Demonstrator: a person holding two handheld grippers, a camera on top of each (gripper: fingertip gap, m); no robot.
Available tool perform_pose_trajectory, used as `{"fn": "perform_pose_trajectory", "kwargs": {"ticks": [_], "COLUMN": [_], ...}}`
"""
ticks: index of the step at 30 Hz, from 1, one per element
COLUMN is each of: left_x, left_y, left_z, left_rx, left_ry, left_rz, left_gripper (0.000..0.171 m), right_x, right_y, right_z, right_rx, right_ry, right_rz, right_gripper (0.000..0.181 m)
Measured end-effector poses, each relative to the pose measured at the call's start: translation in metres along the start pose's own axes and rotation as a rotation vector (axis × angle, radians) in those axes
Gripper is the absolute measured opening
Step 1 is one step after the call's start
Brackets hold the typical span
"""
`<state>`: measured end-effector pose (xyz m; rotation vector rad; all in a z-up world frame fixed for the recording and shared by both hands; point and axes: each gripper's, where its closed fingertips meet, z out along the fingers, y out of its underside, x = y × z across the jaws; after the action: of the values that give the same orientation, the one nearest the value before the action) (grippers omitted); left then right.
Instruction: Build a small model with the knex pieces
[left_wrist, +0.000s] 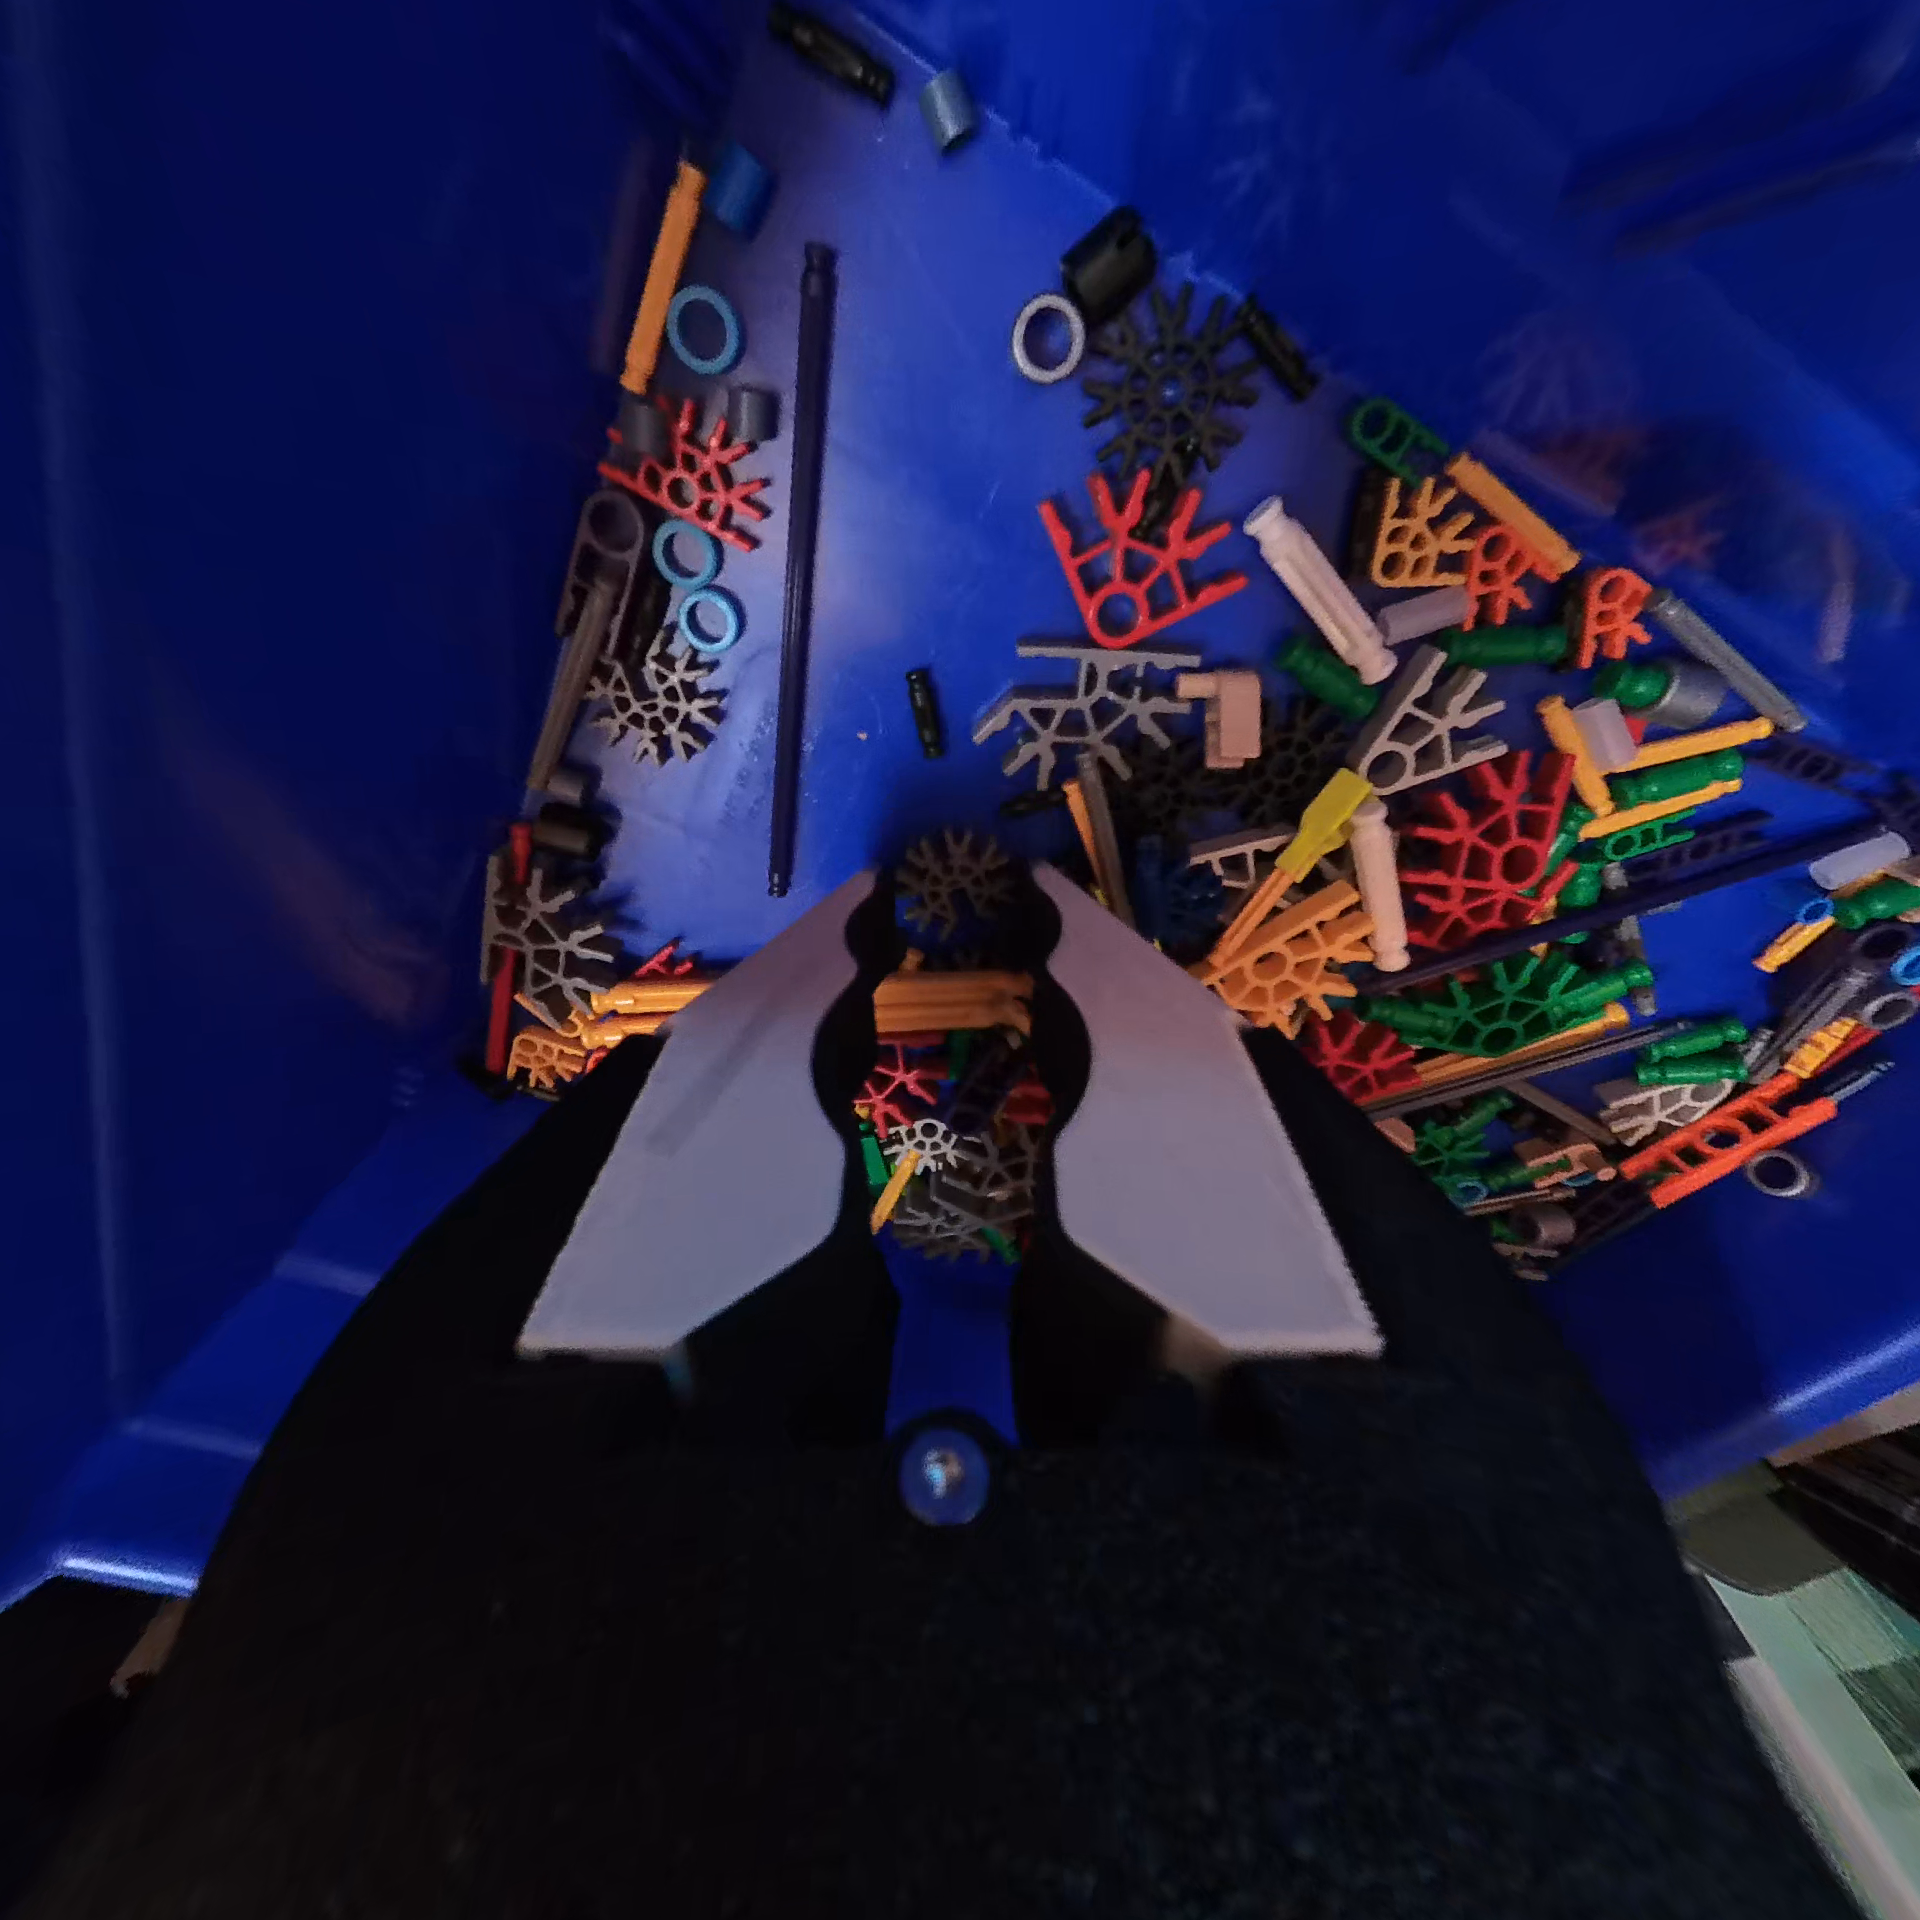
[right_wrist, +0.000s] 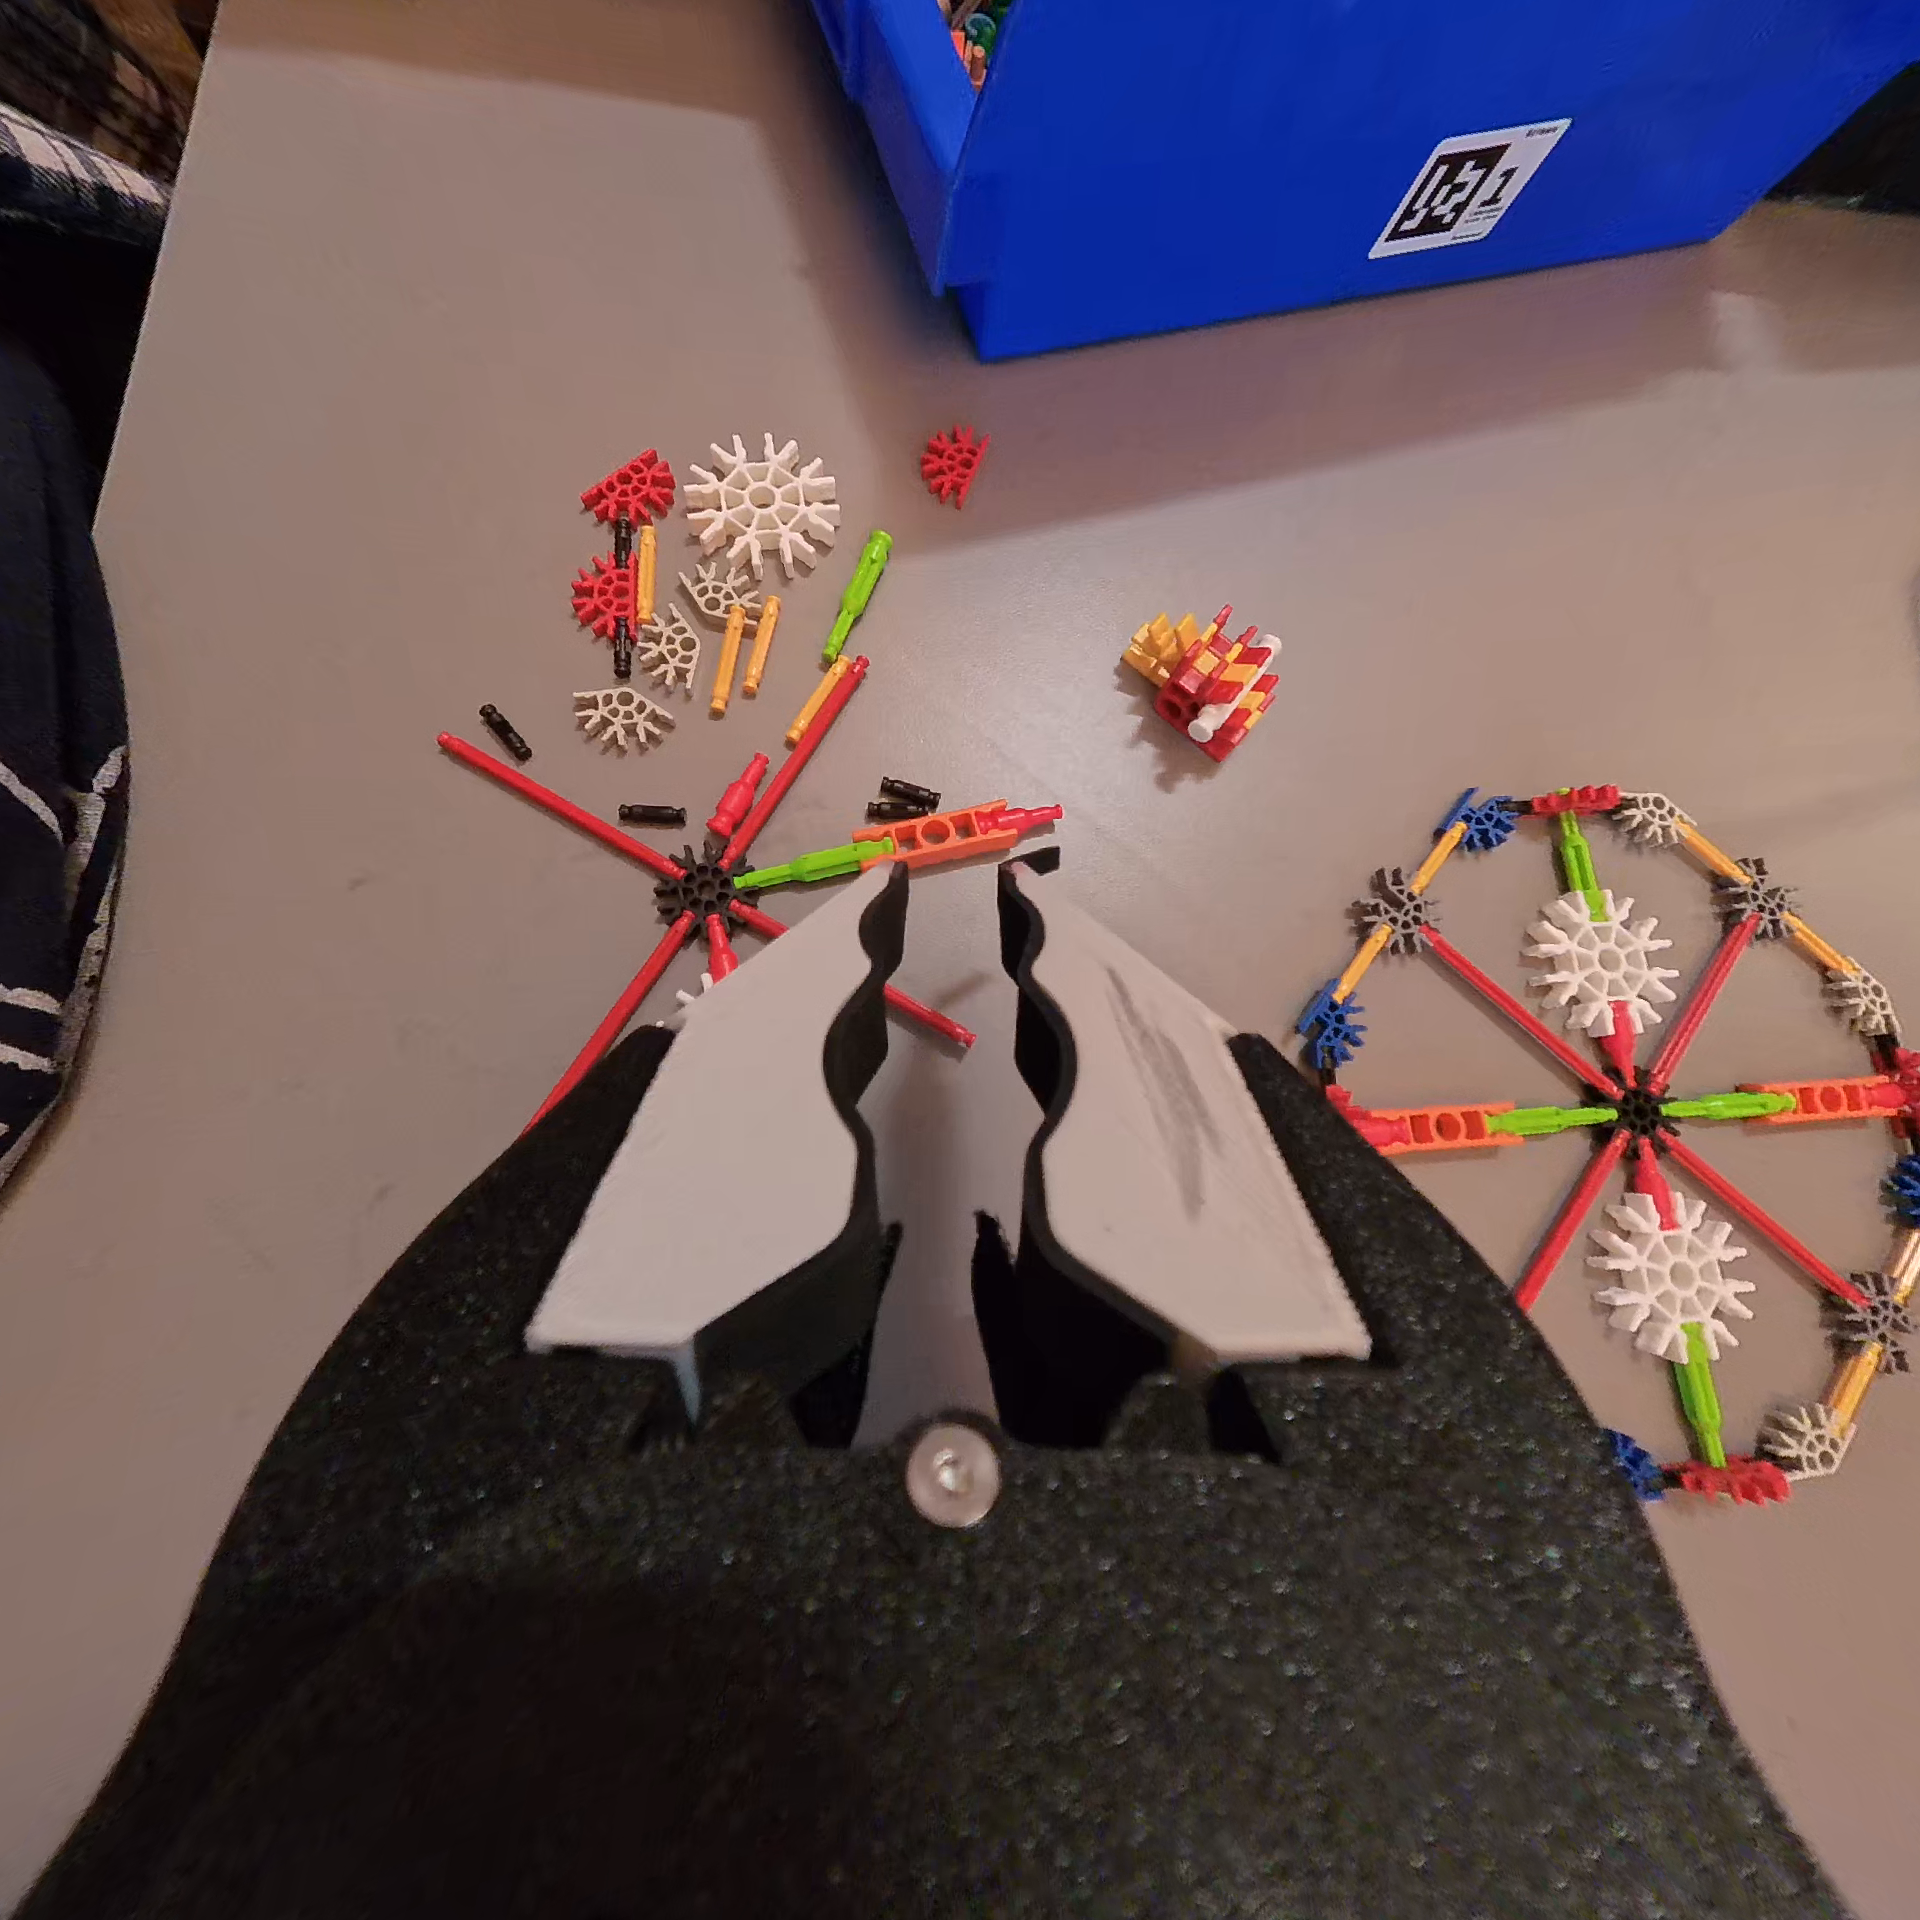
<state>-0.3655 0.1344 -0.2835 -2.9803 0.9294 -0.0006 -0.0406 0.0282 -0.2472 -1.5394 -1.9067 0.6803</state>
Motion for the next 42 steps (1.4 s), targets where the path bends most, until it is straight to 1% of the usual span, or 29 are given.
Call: {"fn": "perform_pose_trajectory", "kwargs": {"ticks": [3, 9, 12, 15, 17, 19, 21, 23, 26, 28, 30, 32, 34, 37, 39, 42], "left_x": [-0.005, -0.006, -0.007, 0.003, 0.022, 0.05, 0.087, 0.127, 0.188, 0.228, 0.261, 0.283, 0.299, 0.311, 0.31, 0.31], "left_y": [0.001, -0.001, -0.005, -0.012, -0.019, -0.028, -0.036, -0.04, -0.041, -0.043, -0.04, -0.037, -0.035, -0.034, -0.033, -0.032], "left_z": [0.0, -0.005, -0.021, -0.047, -0.069, -0.088, -0.103, -0.109, -0.107, -0.104, -0.092, -0.075, -0.055, -0.03, -0.018, -0.01], "left_rx": [0.005, 0.028, 0.067, 0.129, 0.178, 0.223, 0.255, 0.26, 0.246, 0.261, 0.254, 0.228, 0.198, 0.163, 0.134, 0.124], "left_ry": [-0.035, -0.049, -0.066, -0.081, -0.081, -0.08, -0.071, -0.074, -0.063, -0.028, 0.017, 0.036, 0.049, 0.078, 0.07, 0.095], "left_rz": [0.006, 0.01, 0.012, 0.038, 0.087, 0.161, 0.252, 0.364, 0.528, 0.609, 0.679, 0.723, 0.758, 0.767, 0.767, 0.748], "left_gripper": [0.022, 0.022, 0.022, 0.021, 0.022, 0.022, 0.022, 0.022, 0.022, 0.022, 0.022, 0.022, 0.022, 0.022, 0.023, 0.024], "right_x": [0.0, 0.001, 0.001, 0.001, 0.001, 0.001, 0.001, 0.002, 0.002, 0.002, 0.002, 0.003, 0.003, 0.003, 0.003, 0.003], "right_y": [0.0, 0.0, 0.0, 0.001, 0.001, 0.001, 0.002, 0.003, 0.004, 0.004, 0.003, 0.003, 0.003, 0.004, 0.004, 0.003], "right_z": [0.0, 0.0, 0.0, 0.0, 0.001, 0.001, 0.002, 0.002, 0.003, 0.003, 0.002, 0.002, 0.002, 0.002, 0.002, 0.001], "right_rx": [0.0, 0.0, 0.0, -0.001, -0.002, -0.003, -0.007, -0.007, -0.01, -0.012, -0.01, -0.009, -0.01, -0.011, -0.013, -0.011], "right_ry": [0.001, 0.002, 0.001, 0.001, 0.001, 0.0, 0.001, 0.002, 0.002, 0.003, 0.004, 0.006, 0.006, 0.007, 0.01, 0.012], "right_rz": [-0.001, 0.001, 0.001, 0.001, 0.002, 0.003, 0.004, 0.007, 0.008, 0.006, 0.006, 0.007, 0.006, 0.006, 0.005, 0.004], "right_gripper": [0.016, 0.017, 0.017, 0.017, 0.017, 0.017, 0.017, 0.017, 0.017, 0.017, 0.017, 0.017, 0.017, 0.017, 0.017, 0.017]}}
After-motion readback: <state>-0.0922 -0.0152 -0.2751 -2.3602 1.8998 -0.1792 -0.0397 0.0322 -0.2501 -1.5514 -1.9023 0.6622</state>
